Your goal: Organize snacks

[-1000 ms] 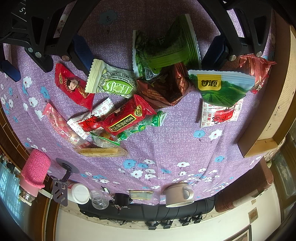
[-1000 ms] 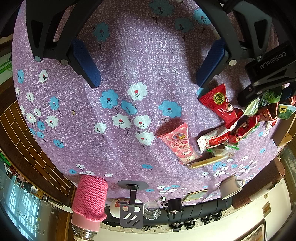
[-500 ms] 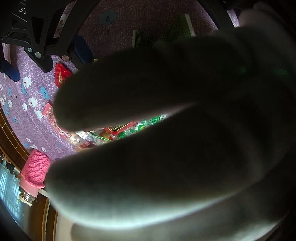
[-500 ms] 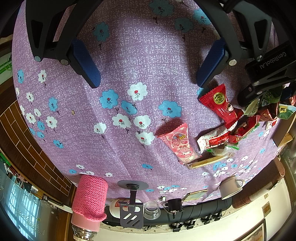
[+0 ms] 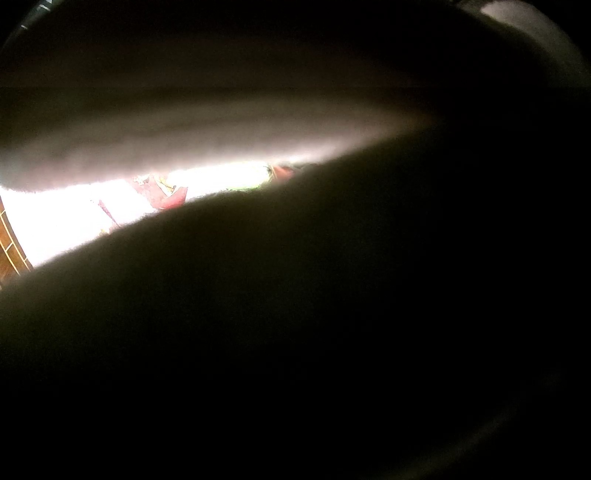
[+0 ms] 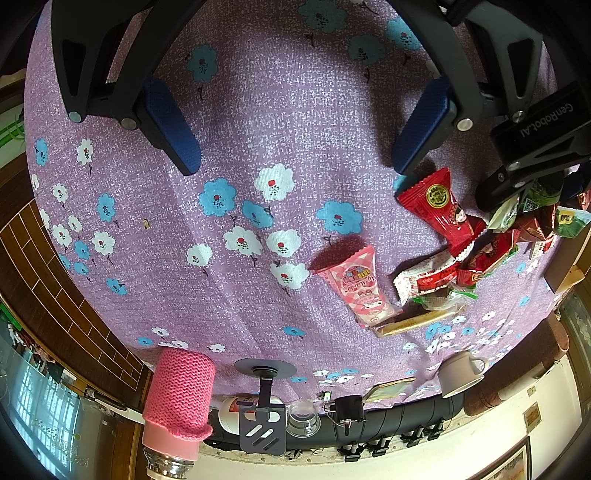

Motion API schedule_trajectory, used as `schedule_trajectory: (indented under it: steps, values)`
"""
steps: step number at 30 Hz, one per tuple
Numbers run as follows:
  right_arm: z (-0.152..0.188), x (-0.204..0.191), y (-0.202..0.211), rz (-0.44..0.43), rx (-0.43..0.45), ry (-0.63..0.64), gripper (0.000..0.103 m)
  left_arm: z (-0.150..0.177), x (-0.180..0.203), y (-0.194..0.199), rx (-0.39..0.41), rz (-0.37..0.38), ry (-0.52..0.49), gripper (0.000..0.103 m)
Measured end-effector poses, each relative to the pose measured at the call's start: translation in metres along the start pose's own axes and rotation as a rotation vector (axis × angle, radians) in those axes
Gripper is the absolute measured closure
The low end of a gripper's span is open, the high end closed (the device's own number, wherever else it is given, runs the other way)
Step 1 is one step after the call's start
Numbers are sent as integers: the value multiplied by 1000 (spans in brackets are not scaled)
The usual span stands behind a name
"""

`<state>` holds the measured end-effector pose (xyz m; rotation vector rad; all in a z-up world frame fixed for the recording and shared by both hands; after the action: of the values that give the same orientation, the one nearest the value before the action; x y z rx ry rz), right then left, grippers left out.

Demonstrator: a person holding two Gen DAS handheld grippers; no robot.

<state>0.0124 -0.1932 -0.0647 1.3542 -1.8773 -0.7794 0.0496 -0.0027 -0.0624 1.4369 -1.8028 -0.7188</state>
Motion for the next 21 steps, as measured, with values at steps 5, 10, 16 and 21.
schedule_trajectory:
  steps: [5, 10, 16, 21]
  values:
    - [0, 0, 0, 0, 0, 0, 0, -1, 0, -1, 0, 0, 0, 1]
    - [0, 0, 0, 0, 0, 0, 0, -1, 0, -1, 0, 1, 1, 1]
    - [0, 0, 0, 0, 0, 0, 0, -1, 0, -1, 0, 1, 1, 1]
    - [0, 0, 0, 0, 0, 0, 0, -1, -1, -1, 0, 2, 1, 1]
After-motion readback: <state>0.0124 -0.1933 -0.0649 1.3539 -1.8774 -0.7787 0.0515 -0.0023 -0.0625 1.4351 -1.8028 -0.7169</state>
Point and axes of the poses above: each gripper's, at about its wrist camera, not at the fingertips, and y roughly against the way its jaws point, x to its right, z to its underside, the point moved 8 cm from there along -y, roughly the way its jaws point, and after that the axes turned 13 degrees about z, right-handed, at the moved point
